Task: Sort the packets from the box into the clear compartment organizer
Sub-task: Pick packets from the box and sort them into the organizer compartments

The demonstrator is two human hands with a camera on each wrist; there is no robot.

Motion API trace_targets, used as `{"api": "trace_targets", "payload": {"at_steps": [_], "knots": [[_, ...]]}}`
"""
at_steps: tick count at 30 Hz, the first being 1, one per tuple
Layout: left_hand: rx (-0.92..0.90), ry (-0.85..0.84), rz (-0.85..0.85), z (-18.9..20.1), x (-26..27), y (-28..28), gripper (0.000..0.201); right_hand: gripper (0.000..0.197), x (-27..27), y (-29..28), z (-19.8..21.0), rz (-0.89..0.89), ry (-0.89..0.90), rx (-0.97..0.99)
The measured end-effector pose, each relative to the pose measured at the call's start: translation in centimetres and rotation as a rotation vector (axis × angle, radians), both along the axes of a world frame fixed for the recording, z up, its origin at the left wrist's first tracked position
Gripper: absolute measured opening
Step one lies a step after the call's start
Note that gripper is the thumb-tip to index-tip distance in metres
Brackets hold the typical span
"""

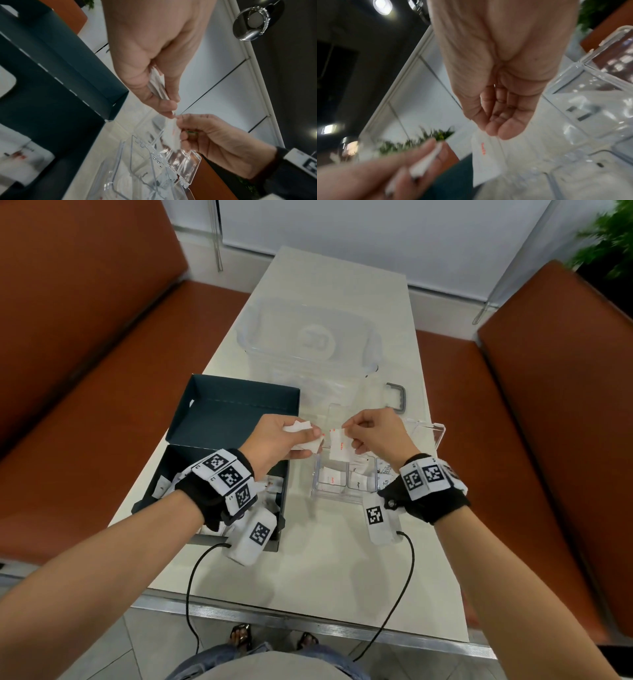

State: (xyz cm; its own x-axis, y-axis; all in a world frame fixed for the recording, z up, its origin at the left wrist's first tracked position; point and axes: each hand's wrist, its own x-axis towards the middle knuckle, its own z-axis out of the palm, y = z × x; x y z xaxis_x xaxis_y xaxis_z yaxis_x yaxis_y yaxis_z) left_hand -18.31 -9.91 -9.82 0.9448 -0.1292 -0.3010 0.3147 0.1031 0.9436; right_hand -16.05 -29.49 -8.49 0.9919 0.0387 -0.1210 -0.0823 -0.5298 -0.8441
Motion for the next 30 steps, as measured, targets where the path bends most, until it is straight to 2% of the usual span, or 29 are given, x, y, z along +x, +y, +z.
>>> {"api": "trace_targets", "payload": {"at_steps": [5, 10, 16, 25, 30], "knots": [[-0.013, 0.024, 0.019, -0.5, -0.4, 0.9, 0.039, 0.012, -0.2, 1.4, -3.7, 0.050, -0.145, -0.331], [-0.034, 0.025, 0.014, -0.7, -0.7, 1.4, 0.028, 0.013, -0.8, 2.1, -5.8, 0.066, -0.227, -0.460], [-0.050, 0.033, 0.010, -0.7, -1.0, 1.6, 0.032, 0.020, -1.2, 2.0, -6.4, 0.148, -0.251, -0.698], [-0.045, 0.062, 0.007, -0.4, -1.3, 1.2, 0.035, 0.019, -1.0, 1.9, -6.3, 0.169, -0.185, -0.784], [-0.051, 0.060, 0.008, -0.3, -1.3, 1.2, 0.034, 0.024, -0.7, 1.9, -6.5, 0.241, -0.232, -0.842]]}}
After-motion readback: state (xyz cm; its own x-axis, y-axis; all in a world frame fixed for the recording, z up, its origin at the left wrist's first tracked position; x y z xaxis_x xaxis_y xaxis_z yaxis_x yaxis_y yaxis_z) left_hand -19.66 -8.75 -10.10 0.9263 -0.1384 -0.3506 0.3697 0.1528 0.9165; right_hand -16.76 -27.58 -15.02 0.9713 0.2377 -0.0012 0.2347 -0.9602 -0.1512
